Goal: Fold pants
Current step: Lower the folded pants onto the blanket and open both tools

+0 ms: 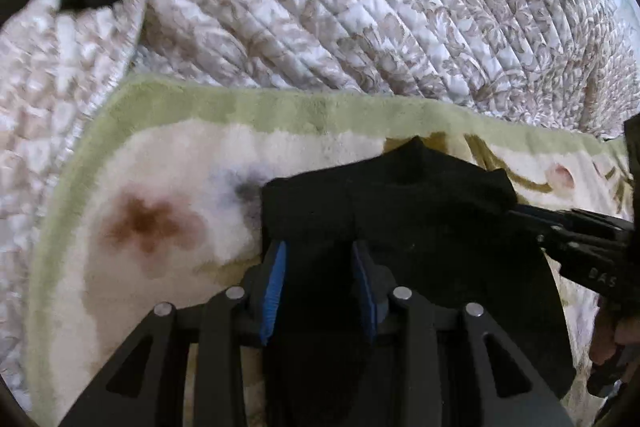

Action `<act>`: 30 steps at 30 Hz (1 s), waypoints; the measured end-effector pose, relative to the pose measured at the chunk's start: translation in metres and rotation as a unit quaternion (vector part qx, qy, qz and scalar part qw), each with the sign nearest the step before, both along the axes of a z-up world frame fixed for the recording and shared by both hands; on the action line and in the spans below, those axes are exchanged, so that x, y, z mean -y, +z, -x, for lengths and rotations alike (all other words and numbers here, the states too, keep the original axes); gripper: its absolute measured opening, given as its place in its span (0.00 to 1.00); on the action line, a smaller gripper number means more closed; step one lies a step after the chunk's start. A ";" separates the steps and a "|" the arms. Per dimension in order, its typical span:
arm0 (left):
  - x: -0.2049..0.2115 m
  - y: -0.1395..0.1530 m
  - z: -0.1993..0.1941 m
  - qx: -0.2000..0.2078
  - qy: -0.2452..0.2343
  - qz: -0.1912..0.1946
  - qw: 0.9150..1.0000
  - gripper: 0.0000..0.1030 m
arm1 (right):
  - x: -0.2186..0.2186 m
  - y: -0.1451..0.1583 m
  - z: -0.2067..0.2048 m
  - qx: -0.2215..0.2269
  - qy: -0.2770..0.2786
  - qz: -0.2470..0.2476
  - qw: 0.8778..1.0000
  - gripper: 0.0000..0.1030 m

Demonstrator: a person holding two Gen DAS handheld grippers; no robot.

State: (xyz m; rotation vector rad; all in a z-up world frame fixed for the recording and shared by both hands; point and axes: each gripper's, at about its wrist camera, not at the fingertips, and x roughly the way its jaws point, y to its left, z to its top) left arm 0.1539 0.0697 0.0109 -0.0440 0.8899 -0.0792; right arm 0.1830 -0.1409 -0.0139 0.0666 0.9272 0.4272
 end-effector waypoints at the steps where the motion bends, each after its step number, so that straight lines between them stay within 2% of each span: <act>1: 0.000 0.005 0.005 0.006 0.007 -0.004 1.000 0.35 | 0.001 0.006 0.006 0.005 -0.003 0.002 1.000 0.23; 4: 0.006 0.021 0.029 0.029 0.033 -0.039 0.998 0.35 | 0.004 0.022 0.031 0.020 -0.001 -0.007 1.000 0.23; 9: 0.021 0.041 0.074 0.050 0.033 -0.036 0.998 0.38 | 0.010 0.042 0.086 0.051 -0.009 -0.009 0.999 0.26; 13: 0.028 0.048 0.108 0.060 0.033 -0.036 0.997 0.39 | 0.007 0.049 0.121 0.058 -0.006 -0.016 0.998 0.26; 19: 0.027 0.039 0.140 0.056 0.047 -0.037 0.997 0.39 | 0.004 0.046 0.154 0.065 0.004 -0.011 0.998 0.26; 23: 0.024 0.032 0.148 0.053 0.044 -0.040 0.997 0.39 | 0.004 0.041 0.165 0.066 0.000 -0.006 0.998 0.26; 25: 0.022 0.029 0.151 0.049 0.048 -0.037 0.997 0.40 | 0.006 0.040 0.169 0.066 -0.003 -0.012 0.998 0.30; 26: 0.022 0.027 0.153 0.048 0.048 -0.034 0.997 0.40 | 0.007 0.039 0.170 0.067 -0.006 -0.011 0.998 0.36; 30: 0.025 0.017 0.161 0.039 0.043 -0.023 0.998 0.42 | 0.007 0.038 0.175 0.072 -0.007 -0.007 0.997 0.37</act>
